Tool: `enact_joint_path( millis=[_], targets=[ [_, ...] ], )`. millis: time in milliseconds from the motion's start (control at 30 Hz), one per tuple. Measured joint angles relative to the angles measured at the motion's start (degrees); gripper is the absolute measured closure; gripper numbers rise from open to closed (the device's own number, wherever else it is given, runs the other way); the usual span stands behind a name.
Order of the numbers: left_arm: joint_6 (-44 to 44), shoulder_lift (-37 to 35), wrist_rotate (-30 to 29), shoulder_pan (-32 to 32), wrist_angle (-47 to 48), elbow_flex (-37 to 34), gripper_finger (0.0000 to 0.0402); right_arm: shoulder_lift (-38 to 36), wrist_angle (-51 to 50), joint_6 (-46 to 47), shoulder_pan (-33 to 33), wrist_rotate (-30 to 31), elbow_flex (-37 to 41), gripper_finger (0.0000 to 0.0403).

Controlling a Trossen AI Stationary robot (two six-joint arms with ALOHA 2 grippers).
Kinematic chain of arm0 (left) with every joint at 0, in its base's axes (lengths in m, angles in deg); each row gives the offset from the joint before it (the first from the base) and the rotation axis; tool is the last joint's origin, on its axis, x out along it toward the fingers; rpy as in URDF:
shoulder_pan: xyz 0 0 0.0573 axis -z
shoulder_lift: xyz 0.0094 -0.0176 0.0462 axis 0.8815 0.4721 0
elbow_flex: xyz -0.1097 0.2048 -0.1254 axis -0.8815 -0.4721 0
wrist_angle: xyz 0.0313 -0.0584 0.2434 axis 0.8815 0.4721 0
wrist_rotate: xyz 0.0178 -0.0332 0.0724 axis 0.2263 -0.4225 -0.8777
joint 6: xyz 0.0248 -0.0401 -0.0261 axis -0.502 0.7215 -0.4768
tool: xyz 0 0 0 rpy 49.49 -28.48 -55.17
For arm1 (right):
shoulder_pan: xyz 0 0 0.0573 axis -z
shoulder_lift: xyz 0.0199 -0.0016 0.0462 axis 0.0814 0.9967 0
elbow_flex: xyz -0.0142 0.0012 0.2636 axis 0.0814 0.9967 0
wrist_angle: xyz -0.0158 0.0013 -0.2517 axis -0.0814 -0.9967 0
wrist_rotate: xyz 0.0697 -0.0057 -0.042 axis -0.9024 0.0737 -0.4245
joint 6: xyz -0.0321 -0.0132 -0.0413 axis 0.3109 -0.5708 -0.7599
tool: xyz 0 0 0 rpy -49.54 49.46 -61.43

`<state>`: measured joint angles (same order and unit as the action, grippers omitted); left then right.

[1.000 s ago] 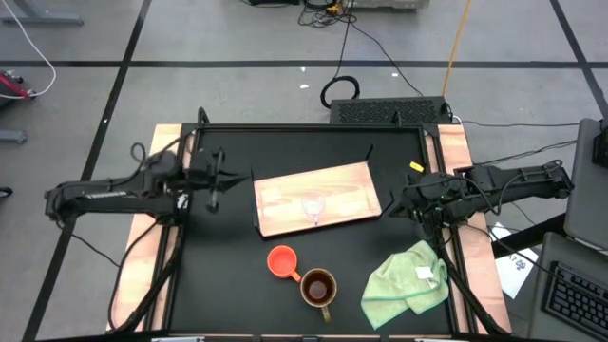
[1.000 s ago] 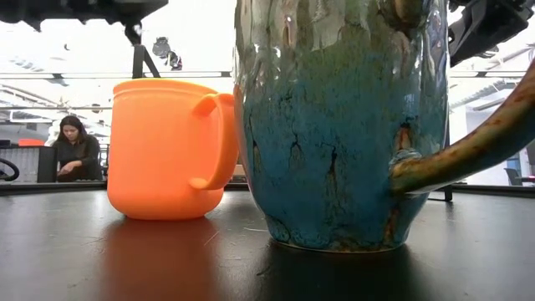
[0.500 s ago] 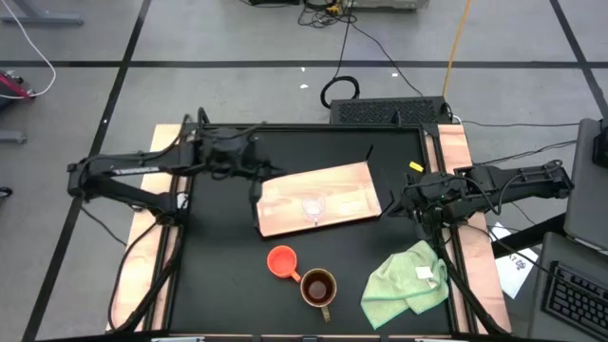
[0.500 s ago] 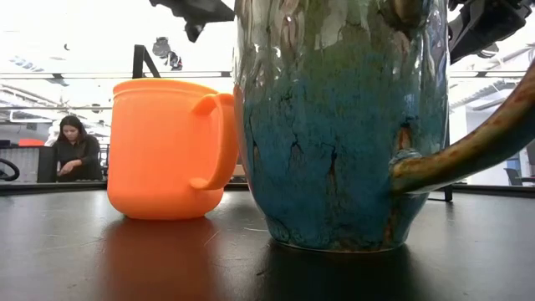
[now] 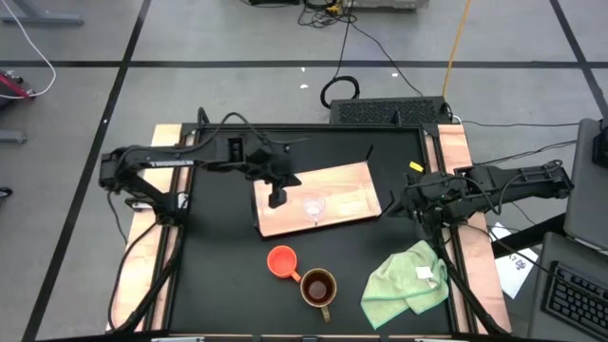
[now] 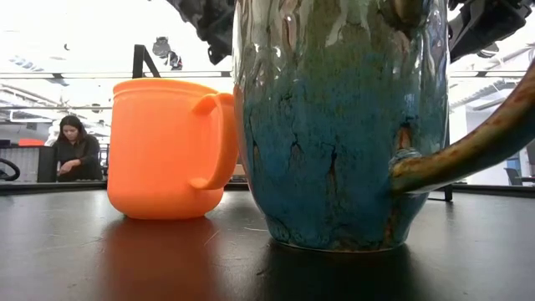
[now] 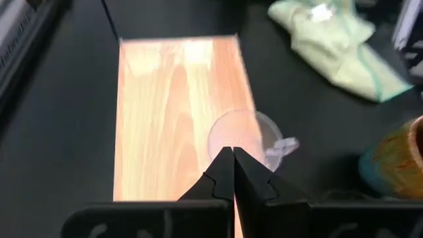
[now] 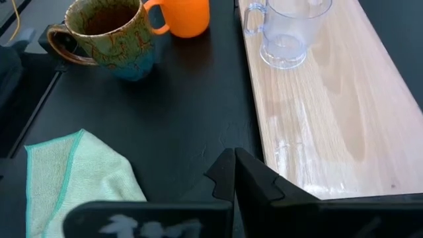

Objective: Stack small to large cups/mugs on shelf
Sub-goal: Put the transparent mug on the shelf

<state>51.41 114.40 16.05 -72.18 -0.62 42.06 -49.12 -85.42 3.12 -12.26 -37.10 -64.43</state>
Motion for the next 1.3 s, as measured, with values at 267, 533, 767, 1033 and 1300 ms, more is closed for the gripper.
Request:
enact_joint_path(
  millis=[267, 533, 767, 1033, 1300],
  targets=[
    [-1.00, 2.12, -0.33, 0.69, -0.24, 2.10, 0.0401, -6.81, 0.69, -0.60, 0.00, -0.11, -0.02, 0.0403],
    [-1.85, 1.98, -1.26, 0.73, -0.40, 4.36, 0.0401, -16.62, 1.71, 0.26, 0.00, -0.12, 1.93, 0.0403],
    [-1.62, 2.22, -0.22, 0.69, -0.60, 4.36, 0.0401, -22.24, 7.93, 1.66, 0.00, -0.12, 8.56, 0.0403],
    [-1.27, 5.83, 2.00, 0.80, -0.36, 4.36, 0.0401, -23.49, 17.43, 1.88, 0.00, -0.43, 15.43, 0.0403],
    [-2.22, 8.89, 1.29, 0.65, 0.02, 4.34, 0.0401, -23.49, 19.20, 0.97, 0.00, -0.56, 17.32, 0.0403]
  ],
)
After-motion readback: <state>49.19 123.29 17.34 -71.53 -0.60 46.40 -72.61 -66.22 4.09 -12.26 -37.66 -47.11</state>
